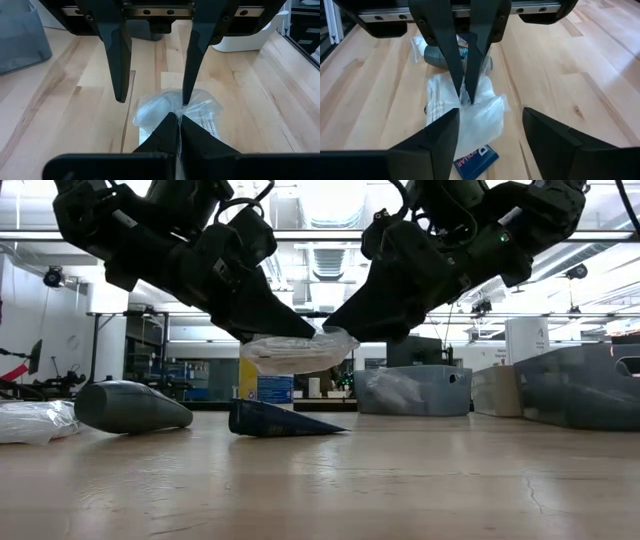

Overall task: Pick & Place Travel size toiletries
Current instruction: Put the right white cotton pack into the top black bin

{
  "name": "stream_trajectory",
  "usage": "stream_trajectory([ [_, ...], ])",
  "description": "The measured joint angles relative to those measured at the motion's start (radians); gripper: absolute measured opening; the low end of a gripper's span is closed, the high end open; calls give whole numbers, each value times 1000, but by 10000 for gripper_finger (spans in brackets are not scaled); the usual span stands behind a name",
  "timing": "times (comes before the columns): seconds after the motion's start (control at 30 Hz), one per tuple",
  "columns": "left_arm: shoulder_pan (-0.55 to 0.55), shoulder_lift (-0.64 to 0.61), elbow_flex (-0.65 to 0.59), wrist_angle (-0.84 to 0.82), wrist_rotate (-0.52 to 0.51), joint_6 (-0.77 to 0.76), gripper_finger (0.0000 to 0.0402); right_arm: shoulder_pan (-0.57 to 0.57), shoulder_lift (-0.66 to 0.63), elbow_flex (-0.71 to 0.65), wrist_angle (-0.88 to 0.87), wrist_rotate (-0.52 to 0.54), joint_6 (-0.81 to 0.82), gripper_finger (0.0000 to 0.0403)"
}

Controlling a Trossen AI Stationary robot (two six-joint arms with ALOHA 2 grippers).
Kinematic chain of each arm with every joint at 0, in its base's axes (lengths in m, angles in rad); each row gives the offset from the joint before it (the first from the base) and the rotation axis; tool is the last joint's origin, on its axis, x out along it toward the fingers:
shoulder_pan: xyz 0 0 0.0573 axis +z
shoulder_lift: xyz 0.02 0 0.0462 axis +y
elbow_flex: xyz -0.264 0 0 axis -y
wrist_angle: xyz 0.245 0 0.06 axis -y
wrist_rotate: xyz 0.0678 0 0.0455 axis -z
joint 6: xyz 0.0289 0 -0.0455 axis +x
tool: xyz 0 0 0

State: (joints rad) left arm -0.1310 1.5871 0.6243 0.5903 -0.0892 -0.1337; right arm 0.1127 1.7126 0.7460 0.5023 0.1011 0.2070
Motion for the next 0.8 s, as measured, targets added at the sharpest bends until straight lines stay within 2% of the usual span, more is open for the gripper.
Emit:
stream_trajectory([
  [0.17, 0, 0, 0, 0, -7, 1, 12, 0, 0, 0, 0, 0, -14, 227],
  [0.27, 0, 0, 0, 0, -10, 2, 12, 0, 0, 0, -1, -1, -48, 210],
  [0.37, 0, 0, 2, 1, -17, 6, 12, 0, 0, 0, -6, -3, -50, 173],
  [0.67, 1, 0, 3, 3, -38, 45, 12, 0, 0, 0, -17, -4, -54, 23],
  [0.8, 1, 0, 3, 3, -39, 72, 12, 0, 0, 0, -18, -4, -61, 14],
])
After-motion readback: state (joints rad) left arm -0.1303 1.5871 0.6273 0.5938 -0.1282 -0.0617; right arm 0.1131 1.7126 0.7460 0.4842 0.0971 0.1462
